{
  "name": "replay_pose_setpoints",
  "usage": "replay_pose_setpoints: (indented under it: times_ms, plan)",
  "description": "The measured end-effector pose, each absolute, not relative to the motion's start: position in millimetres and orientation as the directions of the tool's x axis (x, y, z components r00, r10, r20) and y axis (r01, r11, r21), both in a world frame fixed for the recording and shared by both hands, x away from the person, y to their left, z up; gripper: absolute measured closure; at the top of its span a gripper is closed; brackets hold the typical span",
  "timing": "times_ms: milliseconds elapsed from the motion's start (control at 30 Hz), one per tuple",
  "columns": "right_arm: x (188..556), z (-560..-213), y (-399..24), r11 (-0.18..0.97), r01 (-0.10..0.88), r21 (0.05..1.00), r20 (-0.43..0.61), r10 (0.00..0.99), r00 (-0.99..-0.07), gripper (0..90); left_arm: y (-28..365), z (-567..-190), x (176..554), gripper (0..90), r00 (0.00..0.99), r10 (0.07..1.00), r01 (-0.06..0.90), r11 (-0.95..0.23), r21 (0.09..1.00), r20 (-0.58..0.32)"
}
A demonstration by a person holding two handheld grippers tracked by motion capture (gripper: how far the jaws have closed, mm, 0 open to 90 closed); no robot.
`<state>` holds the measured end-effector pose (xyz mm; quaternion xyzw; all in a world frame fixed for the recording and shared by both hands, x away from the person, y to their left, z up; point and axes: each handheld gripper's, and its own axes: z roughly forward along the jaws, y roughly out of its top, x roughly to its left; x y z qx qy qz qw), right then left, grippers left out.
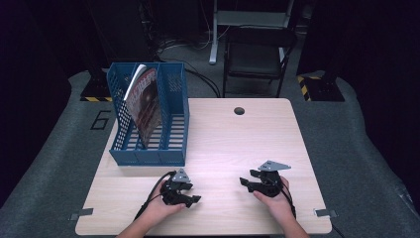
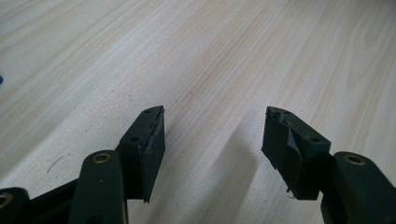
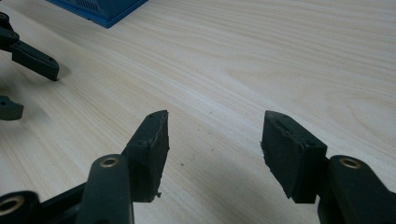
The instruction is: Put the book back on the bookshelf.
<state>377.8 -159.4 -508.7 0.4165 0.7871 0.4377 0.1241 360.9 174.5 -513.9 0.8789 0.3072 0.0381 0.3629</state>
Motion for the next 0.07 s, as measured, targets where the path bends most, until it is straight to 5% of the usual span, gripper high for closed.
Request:
replay_pose_setpoints:
  times_ms: [67]
  plan:
    - [376.5,-508.1,-159.9,0.265,0.546,0.795,0.167,0.769,-0.617,41.2,174.6,-514.2,361.6,39.0,0.810,0.566,0.510,-0.549,0.663,-0.154]
